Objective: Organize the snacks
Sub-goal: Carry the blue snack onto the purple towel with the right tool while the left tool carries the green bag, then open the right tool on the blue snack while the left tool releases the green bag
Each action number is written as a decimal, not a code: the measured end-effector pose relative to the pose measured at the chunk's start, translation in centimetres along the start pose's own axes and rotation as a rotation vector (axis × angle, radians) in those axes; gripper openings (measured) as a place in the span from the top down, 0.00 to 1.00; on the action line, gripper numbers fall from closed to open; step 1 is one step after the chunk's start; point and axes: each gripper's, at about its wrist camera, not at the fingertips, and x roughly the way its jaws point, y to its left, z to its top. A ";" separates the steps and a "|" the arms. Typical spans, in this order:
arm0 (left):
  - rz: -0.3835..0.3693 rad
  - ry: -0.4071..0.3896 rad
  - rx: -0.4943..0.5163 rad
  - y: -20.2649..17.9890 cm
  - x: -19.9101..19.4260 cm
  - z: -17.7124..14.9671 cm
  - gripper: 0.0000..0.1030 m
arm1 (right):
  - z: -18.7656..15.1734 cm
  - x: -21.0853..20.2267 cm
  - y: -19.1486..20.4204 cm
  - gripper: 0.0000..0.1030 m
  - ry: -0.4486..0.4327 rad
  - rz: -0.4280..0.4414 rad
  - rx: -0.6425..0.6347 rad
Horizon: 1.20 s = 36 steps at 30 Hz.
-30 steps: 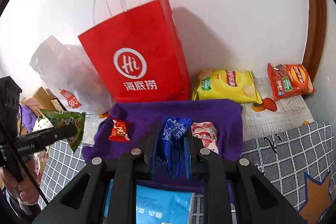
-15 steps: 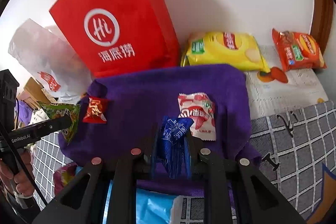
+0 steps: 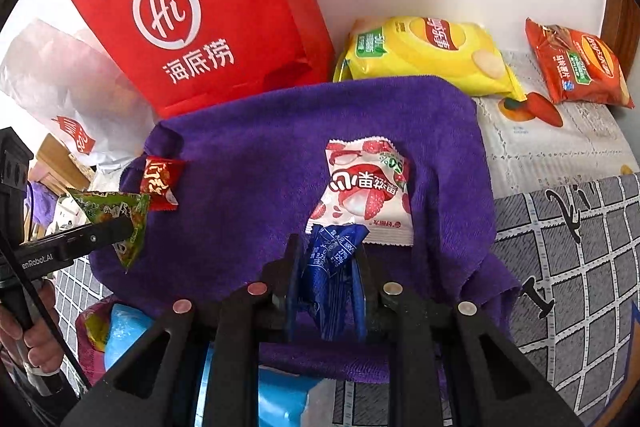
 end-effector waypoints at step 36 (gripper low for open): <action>0.082 -0.227 0.085 -2.7 -10.3 -3.4 0.32 | -2.9 -12.7 2.8 0.13 -0.287 -0.322 -0.008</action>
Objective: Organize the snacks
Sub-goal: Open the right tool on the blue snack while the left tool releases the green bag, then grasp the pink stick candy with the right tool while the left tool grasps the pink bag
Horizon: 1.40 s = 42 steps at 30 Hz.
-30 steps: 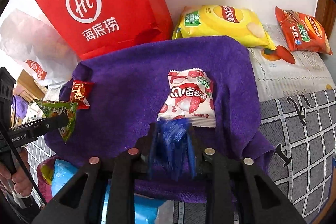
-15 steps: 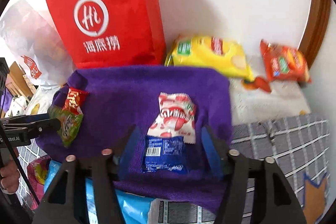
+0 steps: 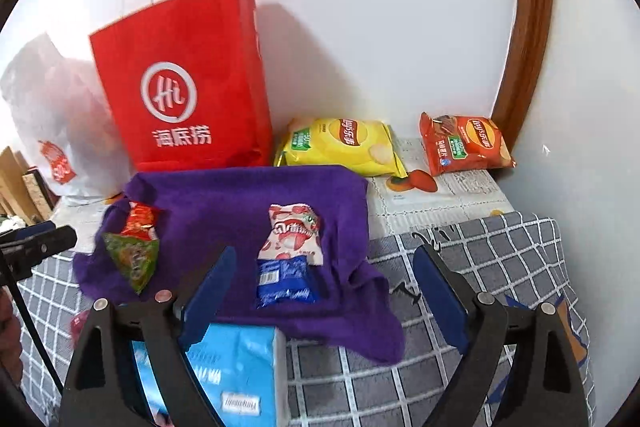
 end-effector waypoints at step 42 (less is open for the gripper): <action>-0.100 0.034 0.063 -0.4 -6.6 -10.1 0.31 | -18.8 -3.0 -1.0 0.61 0.278 0.127 -0.084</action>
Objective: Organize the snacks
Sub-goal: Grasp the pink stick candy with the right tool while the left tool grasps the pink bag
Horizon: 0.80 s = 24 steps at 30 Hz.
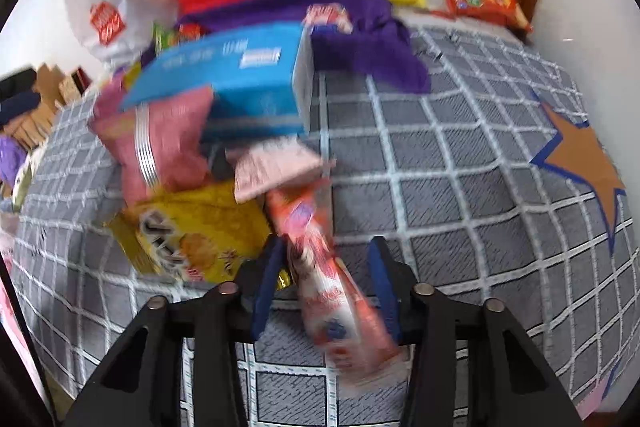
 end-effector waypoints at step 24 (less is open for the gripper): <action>0.092 0.041 0.010 1.3 6.3 2.1 0.31 | 0.4 1.0 -4.3 0.75 -0.124 -0.065 0.088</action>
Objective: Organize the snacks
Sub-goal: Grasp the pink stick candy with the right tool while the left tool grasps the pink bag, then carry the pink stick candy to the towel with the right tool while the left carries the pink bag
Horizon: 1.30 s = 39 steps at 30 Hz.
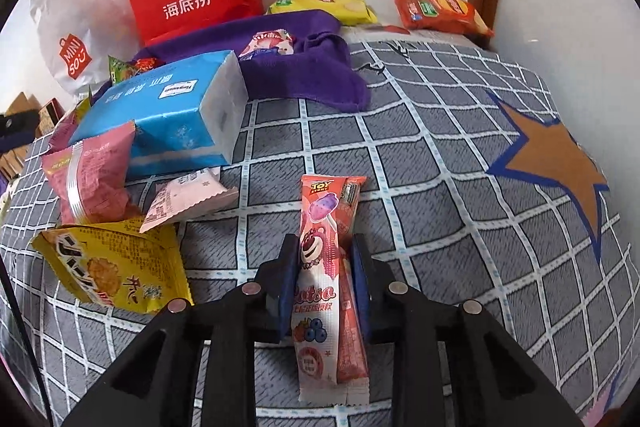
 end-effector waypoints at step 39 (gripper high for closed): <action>-0.162 0.043 0.031 -1.5 -2.7 -5.5 0.43 | 0.9 -6.5 1.6 0.77 -0.082 0.100 0.060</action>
